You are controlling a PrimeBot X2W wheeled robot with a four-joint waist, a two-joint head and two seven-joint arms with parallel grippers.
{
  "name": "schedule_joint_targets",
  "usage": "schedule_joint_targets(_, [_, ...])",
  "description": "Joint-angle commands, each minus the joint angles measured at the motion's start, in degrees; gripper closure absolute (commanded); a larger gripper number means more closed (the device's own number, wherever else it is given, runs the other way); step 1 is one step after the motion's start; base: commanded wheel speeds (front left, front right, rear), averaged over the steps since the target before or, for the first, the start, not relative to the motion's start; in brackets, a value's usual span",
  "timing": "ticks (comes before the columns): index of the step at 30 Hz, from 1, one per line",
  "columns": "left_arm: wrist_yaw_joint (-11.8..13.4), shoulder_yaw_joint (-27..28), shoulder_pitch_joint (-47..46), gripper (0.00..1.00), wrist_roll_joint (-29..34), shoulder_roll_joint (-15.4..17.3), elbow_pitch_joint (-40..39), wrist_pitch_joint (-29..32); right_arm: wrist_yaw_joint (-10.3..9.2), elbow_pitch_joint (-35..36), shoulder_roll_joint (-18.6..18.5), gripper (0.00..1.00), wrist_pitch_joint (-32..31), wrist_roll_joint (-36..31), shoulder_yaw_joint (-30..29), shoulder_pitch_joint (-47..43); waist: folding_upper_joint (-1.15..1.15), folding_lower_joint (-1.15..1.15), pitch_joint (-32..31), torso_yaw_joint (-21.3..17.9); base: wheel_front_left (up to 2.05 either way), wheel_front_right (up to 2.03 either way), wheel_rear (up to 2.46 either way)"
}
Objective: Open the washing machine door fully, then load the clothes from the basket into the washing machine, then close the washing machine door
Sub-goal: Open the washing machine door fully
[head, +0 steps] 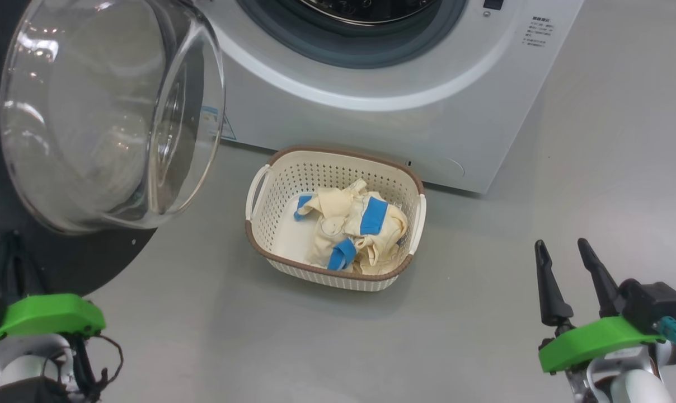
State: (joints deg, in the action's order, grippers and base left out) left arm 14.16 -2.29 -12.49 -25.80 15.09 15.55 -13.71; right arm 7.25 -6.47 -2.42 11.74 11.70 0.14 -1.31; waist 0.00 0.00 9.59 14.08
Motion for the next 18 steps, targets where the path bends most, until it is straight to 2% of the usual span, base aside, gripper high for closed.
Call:
schedule_joint_targets(1, [4.19, 3.48, -3.12, 1.00, -0.34, 2.86, -0.75, -0.76, 0.24, 2.21, -0.45, 0.00, -0.14, -0.02, 1.13, 2.62, 0.00, 0.00, 0.37, -0.14, 0.00, 0.00, 0.00])
schedule_joint_targets(10, [1.41, 6.20, -10.82, 1.00, -0.29, 4.56, 8.52, -1.24, 0.24, 3.59, -0.45, 0.00, -1.28, -0.71, 0.53, 3.53, 0.00, 0.00, 3.63, -0.60, 0.00, 0.00, 0.00])
schedule_joint_targets(18, [-0.83, 9.27, -17.57, 1.00, 2.47, 5.44, 14.15, -1.28, 0.24, 4.55, -0.45, 0.00, -2.11, -1.38, 0.54, 4.46, 0.00, 0.00, 5.86, -0.73, 0.00, 0.00, 0.00])
